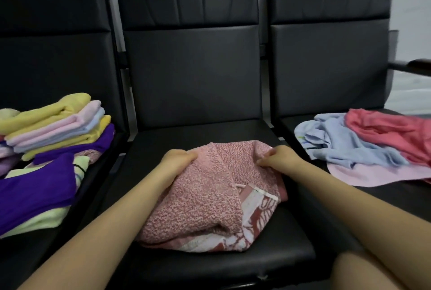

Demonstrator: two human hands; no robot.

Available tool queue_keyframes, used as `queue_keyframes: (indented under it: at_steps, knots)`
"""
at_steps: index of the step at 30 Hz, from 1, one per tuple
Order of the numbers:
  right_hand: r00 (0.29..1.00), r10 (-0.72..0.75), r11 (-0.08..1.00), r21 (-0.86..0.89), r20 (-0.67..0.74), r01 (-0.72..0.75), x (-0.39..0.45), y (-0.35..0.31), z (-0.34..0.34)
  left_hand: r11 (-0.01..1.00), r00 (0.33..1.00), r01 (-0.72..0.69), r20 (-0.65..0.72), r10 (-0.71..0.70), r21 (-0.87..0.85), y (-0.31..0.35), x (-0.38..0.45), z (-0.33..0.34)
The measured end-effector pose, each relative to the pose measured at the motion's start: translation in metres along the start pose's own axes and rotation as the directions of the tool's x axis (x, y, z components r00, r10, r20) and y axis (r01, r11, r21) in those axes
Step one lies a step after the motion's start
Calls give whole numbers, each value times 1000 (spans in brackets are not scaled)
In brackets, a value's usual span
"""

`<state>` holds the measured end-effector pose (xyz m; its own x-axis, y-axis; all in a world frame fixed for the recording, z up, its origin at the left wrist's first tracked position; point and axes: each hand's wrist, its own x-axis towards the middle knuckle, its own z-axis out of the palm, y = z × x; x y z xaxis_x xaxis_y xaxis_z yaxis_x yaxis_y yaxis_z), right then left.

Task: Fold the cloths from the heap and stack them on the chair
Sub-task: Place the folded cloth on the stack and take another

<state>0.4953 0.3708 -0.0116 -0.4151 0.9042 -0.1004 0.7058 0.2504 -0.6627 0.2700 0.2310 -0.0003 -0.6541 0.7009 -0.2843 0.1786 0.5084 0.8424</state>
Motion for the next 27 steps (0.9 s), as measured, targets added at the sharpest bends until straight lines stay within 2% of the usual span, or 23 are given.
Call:
queue_keyframes:
  at_steps: [2,3,4,5,6,8,10,12,13,15,18,20,21,23,25,27]
  knots:
    - [994,-26,970,237,-110,52,5,-10,1,955,992,-125,-64,112,-268,-1,-2,-8]
    - [989,5,901,430,-146,59,6,-16,0,887,983,-177,-111,143,-427,-4,-1,-18]
    - [989,45,785,617,-143,54,9,-21,-1,802,975,-216,-162,149,-557,-8,0,-31]
    - [993,61,683,730,-105,35,10,-26,-1,732,970,-233,-208,127,-641,-15,3,-47]
    - [997,46,652,758,-59,15,10,-30,1,688,968,-230,-234,90,-689,-25,7,-63]
    - [1000,-6,795,606,23,-10,10,-31,9,686,963,-201,-270,8,-699,-49,15,-93]
    - [996,-49,915,402,72,16,8,-31,18,765,950,-142,-303,-73,-628,-72,25,-111]
    - [983,-98,954,297,155,48,6,-34,24,940,913,-35,-393,-107,-338,-92,31,-121]
    - [974,-110,971,232,200,62,3,-35,24,987,904,15,-420,-83,-163,-98,30,-124]
    - [965,-97,992,99,243,75,1,-33,20,1000,905,15,-425,-3,23,-102,26,-126]
    - [970,-39,994,-93,238,62,-3,-30,9,976,896,-18,-430,111,215,-99,24,-125]
    - [963,-65,983,-148,261,107,-3,-27,8,952,886,-48,-426,181,304,-91,23,-119]
    - [957,-116,980,-126,265,154,-4,-26,10,941,874,-81,-431,226,329,-85,22,-114]
    - [944,-257,966,23,208,258,-6,-25,17,910,832,-220,-420,363,351,-68,16,-104]
    - [927,-371,909,225,59,349,-8,-29,20,854,771,-393,-384,508,340,-50,9,-92]
    - [893,-446,825,358,-62,437,-13,-40,17,808,739,-527,-327,589,265,-32,2,-74]
